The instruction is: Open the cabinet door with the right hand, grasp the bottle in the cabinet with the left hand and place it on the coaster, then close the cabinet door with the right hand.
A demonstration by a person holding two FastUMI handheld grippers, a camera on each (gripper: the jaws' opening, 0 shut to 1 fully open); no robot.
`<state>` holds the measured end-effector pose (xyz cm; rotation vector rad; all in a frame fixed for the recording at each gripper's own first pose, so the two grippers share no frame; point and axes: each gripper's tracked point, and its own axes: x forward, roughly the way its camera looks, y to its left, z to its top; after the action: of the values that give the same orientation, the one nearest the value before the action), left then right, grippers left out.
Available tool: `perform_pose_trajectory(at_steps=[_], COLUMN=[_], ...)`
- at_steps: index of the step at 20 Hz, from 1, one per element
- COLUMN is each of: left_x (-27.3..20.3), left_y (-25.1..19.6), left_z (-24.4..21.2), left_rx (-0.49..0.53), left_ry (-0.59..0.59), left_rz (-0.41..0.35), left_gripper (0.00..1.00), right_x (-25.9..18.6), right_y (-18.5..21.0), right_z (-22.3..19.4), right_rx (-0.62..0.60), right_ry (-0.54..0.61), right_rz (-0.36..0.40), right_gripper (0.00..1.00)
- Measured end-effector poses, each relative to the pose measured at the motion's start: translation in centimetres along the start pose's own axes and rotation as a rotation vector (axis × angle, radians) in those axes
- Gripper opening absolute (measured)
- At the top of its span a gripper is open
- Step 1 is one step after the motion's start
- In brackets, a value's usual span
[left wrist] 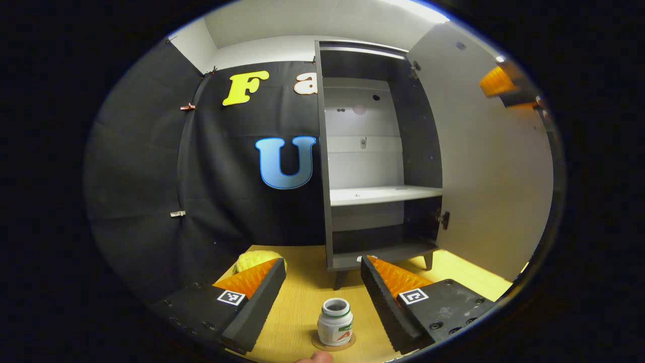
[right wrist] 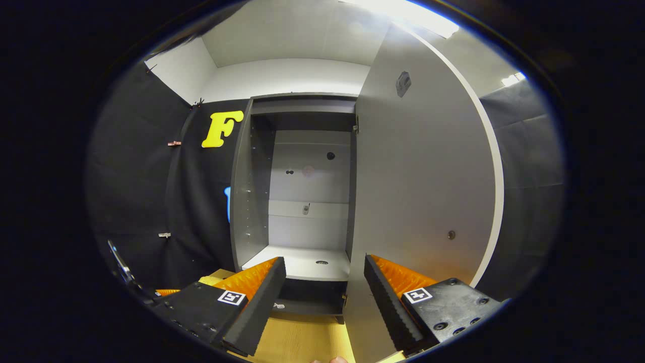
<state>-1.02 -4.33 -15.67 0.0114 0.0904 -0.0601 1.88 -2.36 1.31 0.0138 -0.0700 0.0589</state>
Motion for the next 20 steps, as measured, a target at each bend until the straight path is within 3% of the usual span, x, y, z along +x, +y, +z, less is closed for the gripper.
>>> perform_pose_trajectory(at_steps=[7,8,15,20], left_x=[0.1,0.2,0.5,0.2], left_y=[1.5,1.5,0.1,-1.8], left_z=[9.0,10.0,11.8,11.6], left_rx=[-0.033,-0.038,0.022,0.001], left_ry=[-0.003,-0.01,-0.03,-0.022], left_rz=[0.034,0.028,-0.022,-0.063], left_gripper=[0.94,0.95,0.95,0.95], right_x=[-2.0,-2.8,-8.8,-10.7], right_y=[-1.3,-1.5,-5.3,-12.7], right_z=[0.1,0.3,0.5,-0.3], right_rx=[0.037,0.036,0.114,0.106], right_ry=[0.048,0.048,0.105,0.131], right_rz=[0.001,0.011,0.047,-0.08], right_gripper=[0.94,0.98,0.96,1.0])
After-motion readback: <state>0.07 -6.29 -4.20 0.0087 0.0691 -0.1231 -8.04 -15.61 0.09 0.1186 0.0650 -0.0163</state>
